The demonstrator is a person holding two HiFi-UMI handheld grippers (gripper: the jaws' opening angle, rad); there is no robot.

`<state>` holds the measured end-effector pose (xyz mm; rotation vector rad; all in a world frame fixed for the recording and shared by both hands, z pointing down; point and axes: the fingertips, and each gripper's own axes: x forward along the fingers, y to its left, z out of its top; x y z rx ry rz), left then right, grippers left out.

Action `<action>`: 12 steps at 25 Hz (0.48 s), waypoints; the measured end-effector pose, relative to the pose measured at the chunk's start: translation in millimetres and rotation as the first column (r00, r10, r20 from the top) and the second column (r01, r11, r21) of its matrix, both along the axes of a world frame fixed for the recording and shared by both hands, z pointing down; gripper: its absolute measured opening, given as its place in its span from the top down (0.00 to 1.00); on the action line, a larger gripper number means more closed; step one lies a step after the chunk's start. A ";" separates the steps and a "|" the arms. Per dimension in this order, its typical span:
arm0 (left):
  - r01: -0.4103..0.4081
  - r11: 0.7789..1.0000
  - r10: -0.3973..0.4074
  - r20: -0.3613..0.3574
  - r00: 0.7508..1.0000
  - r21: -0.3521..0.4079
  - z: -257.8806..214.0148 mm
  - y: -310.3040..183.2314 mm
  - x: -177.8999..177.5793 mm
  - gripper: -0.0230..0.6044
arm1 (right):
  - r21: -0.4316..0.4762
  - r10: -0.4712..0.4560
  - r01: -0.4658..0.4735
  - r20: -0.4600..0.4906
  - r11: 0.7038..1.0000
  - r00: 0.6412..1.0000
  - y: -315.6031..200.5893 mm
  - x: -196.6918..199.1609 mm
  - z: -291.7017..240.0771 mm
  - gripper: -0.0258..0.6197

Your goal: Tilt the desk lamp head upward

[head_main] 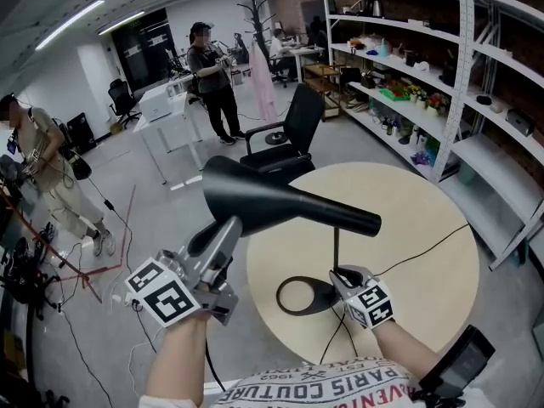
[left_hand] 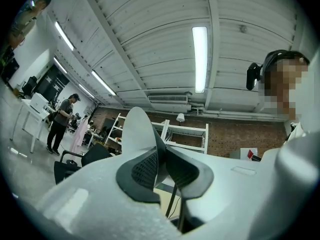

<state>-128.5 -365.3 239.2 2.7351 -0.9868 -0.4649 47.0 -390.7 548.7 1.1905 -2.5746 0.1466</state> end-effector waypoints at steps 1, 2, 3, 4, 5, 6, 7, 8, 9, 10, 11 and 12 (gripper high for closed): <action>0.002 1.000 -0.002 0.006 1.000 0.004 -1.0 0.2 0.3 0.90 | 0.002 0.003 -0.003 0.000 1.000 1.000 -0.4 -0.1 0.4 0.89; 0.004 1.000 -0.004 0.012 1.000 0.008 -2.3 0.5 0.6 0.90 | 0.004 0.006 -0.006 -0.001 1.000 1.000 -0.7 -0.3 0.8 0.89; 0.006 1.000 -0.006 0.019 1.000 0.013 -3.9 1.0 1.0 0.90 | 0.005 0.009 -0.009 -0.002 1.000 1.000 -0.7 -0.3 1.0 0.89; 0.007 1.000 -0.008 0.026 1.000 0.016 -5.6 1.6 1.7 0.90 | 0.006 0.010 -0.010 -0.003 1.000 1.000 -0.4 0.0 1.0 0.89; 0.008 1.000 -0.009 0.033 0.999 0.019 -7.4 2.3 2.7 0.90 | 0.007 0.012 -0.012 -0.004 1.000 1.000 0.0 0.5 0.9 0.89; 0.008 1.000 -0.009 0.039 0.999 0.021 -8.9 3.2 3.7 0.90 | 0.008 0.014 -0.014 -0.003 1.000 1.000 0.5 0.9 0.6 0.89; 0.008 1.000 -0.009 0.044 0.999 0.025 -10.3 4.3 4.6 0.90 | 0.009 0.016 -0.016 -0.003 1.000 1.000 1.0 1.2 0.3 0.89; 0.009 1.000 -0.010 0.049 0.999 0.029 -11.8 5.5 5.3 0.90 | 0.011 0.018 -0.018 -0.003 1.000 1.000 1.4 1.2 0.1 0.89; 0.010 0.999 -0.011 0.054 0.998 0.034 -13.1 6.7 6.0 0.90 | 0.012 0.021 -0.021 -0.003 1.000 1.000 1.7 1.3 0.2 0.89; 0.010 0.999 -0.012 0.060 0.998 0.038 -14.4 7.5 6.8 0.90 | 0.013 0.023 -0.023 -0.004 1.000 1.000 1.8 1.3 0.3 0.89; 0.010 0.999 -0.012 0.066 0.998 0.042 -15.5 8.1 7.5 0.90 | 0.014 0.026 -0.026 -0.005 1.000 1.000 1.7 1.3 0.4 0.89; 0.009 0.999 -0.012 0.071 0.997 0.045 -16.7 8.4 8.1 0.90 | 0.015 0.029 -0.029 -0.007 0.999 1.000 1.6 1.1 0.5 0.89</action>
